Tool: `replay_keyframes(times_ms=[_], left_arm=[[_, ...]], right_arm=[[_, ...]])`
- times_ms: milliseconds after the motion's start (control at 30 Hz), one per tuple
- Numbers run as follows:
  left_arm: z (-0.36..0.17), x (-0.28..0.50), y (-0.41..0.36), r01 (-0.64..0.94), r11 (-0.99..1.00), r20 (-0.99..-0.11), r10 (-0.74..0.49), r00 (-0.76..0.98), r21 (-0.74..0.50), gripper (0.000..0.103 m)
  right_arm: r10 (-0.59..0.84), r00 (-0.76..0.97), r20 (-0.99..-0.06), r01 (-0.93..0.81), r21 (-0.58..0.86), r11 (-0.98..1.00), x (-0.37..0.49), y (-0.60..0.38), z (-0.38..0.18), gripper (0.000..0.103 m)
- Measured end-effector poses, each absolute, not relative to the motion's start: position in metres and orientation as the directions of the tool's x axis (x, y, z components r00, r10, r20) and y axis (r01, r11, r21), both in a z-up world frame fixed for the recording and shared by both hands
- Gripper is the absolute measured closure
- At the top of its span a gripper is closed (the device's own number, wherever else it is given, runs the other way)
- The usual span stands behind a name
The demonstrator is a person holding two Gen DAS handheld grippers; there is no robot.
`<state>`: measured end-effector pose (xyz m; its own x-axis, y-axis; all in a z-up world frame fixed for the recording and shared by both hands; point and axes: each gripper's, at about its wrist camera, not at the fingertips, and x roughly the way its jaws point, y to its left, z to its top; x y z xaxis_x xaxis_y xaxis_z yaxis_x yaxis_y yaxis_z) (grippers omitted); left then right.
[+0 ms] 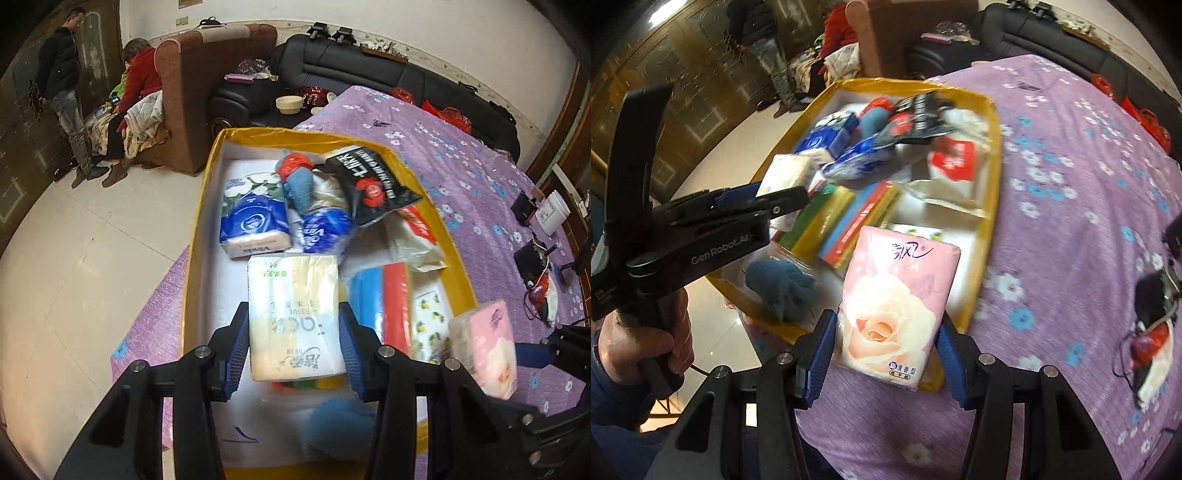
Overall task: Organize soft objects
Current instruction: 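Carry both tissue packs over the tray with both grippers, then open both grippers to drop the tissue packs into the tray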
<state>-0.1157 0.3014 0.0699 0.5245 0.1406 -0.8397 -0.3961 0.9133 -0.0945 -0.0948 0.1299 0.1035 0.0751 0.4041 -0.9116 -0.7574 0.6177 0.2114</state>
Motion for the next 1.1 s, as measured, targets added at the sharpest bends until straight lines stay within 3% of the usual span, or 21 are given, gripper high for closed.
replay_keyframes(times_ms=[633, 833, 1100], left_arm=[[0.053, -0.093, 0.323, -0.348, 0.934, -0.860, 0.105, 0.499, -0.088, 0.057], [0.053, -0.091, 0.323, -0.347, 0.933, -0.860, 0.100, 0.501, -0.094, 0.042], [0.063, -0.097, 0.318, -0.368, 0.925, -0.849, 0.119, 0.515, -0.094, 0.039]], right_arm=[[0.368, 0.110, -0.923, -0.774, 0.152, 0.615, -0.086, 0.184, 0.083, 0.043], [0.375, 0.106, -0.921, -0.775, 0.160, 0.612, -0.094, 0.178, 0.088, 0.041], [0.415, 0.114, -0.903, -0.759, 0.191, 0.623, -0.097, 0.156, 0.102, 0.039]])
